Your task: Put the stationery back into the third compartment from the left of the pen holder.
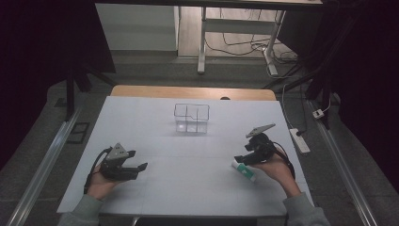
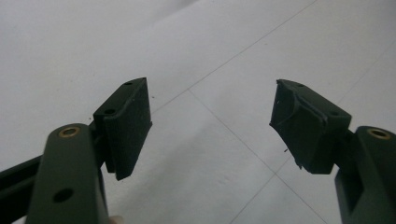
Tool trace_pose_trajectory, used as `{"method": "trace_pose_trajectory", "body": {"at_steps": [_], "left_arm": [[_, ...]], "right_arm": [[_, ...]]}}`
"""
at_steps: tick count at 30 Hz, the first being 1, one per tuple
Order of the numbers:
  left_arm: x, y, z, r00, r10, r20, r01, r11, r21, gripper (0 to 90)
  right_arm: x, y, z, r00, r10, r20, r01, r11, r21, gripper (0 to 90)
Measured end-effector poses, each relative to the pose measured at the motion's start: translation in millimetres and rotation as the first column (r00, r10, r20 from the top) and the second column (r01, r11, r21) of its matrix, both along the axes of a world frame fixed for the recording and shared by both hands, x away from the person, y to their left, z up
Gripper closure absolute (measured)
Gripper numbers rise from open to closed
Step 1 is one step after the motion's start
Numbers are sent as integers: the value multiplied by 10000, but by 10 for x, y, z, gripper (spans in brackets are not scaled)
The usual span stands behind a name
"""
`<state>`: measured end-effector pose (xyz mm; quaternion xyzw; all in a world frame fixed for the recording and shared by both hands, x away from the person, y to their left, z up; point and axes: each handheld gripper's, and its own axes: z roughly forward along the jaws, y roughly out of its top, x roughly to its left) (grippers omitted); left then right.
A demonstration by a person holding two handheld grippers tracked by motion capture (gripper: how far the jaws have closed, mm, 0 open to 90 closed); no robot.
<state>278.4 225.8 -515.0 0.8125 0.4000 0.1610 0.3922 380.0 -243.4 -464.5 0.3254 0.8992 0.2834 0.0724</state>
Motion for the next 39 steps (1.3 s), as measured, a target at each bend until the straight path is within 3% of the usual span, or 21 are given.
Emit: {"method": "trace_pose_trajectory", "body": {"at_steps": [4, 11, 16, 23, 28, 32, 39], "left_arm": [[8, -9, -7, 10000, -41, -45, 42, 10000, 70, 283], [6, -18, -10, 10000, -84, -29, 85, 9999, 97, 283], [6, -18, -10, 9999, -105, -19, 105, 9999, 96, 283], [2, -24, -14, 9999, -155, -15, 155, 9997, 170, 282], [-4, -36, -16, 9998, -212, -1, 212, 9995, 221, 280], [5, -35, -22, 9998, -199, -22, 200, 9995, 258, 280], [14, -10, -23, 10000, -9, 19, 9, 9998, 195, 290]], "right_arm": [[60, 77, -36, 9986, 146, -502, -171, 9987, -482, 288], [64, 219, -151, 9946, 442, -938, -547, 9922, -1117, 294], [46, 215, -224, 9924, 521, -1117, -662, 9898, -1261, 302], [17, 233, -272, 9891, 704, -1295, -887, 9859, -1421, 392], [-7, 283, -316, 9885, 816, -1275, -1039, 9783, -1795, 487], [-19, 279, -316, 9918, 789, -1008, -983, 9738, -2048, 617], [-60, 281, -263, 9947, 838, -593, -944, 9734, -2087, 651]]}}
